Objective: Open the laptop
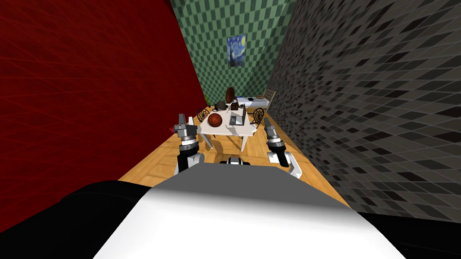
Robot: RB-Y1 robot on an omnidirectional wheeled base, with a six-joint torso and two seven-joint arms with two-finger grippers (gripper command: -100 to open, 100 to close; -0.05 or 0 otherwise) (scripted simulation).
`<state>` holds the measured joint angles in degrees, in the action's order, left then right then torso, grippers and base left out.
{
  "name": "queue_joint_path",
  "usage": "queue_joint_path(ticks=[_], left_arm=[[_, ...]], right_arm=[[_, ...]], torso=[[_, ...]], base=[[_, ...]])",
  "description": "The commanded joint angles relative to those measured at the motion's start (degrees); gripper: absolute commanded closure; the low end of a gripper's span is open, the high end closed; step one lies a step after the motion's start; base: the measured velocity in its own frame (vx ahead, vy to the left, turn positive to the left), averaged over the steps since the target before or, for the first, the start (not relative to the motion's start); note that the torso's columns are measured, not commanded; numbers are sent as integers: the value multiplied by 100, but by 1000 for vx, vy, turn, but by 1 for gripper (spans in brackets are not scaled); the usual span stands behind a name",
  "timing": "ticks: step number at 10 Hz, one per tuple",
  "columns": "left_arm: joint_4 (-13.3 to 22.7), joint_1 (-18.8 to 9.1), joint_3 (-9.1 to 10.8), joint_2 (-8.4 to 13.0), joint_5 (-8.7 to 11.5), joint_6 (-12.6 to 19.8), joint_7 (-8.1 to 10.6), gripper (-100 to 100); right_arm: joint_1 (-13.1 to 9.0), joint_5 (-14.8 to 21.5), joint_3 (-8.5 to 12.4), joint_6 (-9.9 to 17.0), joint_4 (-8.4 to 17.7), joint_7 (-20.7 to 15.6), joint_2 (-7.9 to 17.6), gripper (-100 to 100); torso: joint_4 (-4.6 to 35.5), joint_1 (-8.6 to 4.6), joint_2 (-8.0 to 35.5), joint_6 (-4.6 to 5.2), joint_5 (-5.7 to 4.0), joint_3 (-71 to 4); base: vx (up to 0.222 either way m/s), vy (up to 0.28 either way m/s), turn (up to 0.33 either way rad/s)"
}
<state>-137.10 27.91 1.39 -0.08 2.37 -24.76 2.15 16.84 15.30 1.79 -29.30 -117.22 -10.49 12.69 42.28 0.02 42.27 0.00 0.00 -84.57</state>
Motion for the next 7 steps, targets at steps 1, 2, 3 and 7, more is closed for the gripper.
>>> queue_joint_path(ticks=[1, 2, 3, 7], left_arm=[[0, 0, 0, 0, 0, 0, 0, 0], [0, 0, 0, 0, 0, 0, 0, 0], [0, 0, 0, 0, 0, 0, 0, 0], [0, 0, 0, 0, 0, 0, 0, 0]], right_arm=[[-225, 206, -85, 82, 261, -405, 126, -100], [-386, 328, -119, 133, 434, -563, 225, -100], [-386, 328, -119, 133, 434, -624, 225, -100], [-896, 711, -228, 297, 996, -1213, 537, -100]], torso=[[0, -6, 2, 1, -1, 1], [0, -6, 2, 1, -2, 1], [0, 4, -1, 0, 1, -1], [-1, -8, -3, 1, -2, -1]], base=[[49, 73, -46], [55, 103, -68], [37, 87, -16], [47, 95, -41]])
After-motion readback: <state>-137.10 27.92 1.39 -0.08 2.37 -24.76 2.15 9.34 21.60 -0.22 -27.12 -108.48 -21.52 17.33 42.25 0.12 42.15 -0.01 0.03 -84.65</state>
